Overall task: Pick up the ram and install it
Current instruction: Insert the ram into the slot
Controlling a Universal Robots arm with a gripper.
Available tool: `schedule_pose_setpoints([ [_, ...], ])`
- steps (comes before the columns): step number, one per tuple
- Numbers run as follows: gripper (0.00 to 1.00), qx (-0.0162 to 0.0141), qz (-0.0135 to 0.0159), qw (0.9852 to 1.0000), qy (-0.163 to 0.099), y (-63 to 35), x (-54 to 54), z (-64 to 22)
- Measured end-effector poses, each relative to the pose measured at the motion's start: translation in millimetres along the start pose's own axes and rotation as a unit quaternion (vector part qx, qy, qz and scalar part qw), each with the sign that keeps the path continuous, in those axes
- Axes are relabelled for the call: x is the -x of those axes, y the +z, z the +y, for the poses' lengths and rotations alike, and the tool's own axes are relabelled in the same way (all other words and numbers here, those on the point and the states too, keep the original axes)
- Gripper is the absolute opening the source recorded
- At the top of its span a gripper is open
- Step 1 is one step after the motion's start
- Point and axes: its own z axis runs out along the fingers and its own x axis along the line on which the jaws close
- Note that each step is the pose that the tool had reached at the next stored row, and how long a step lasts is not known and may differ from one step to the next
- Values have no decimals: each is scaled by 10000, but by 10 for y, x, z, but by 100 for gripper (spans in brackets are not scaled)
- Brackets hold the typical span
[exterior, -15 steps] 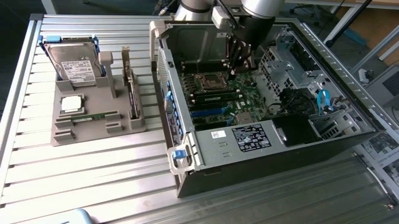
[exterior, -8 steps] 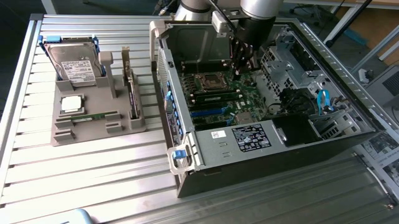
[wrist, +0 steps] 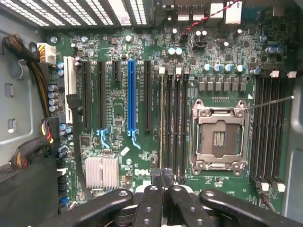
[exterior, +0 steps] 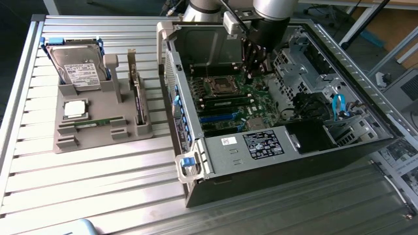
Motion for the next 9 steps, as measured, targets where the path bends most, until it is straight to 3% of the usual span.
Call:
schedule_pose_setpoints([
  [9,11,0,1,10000,0,10,-1,-116],
])
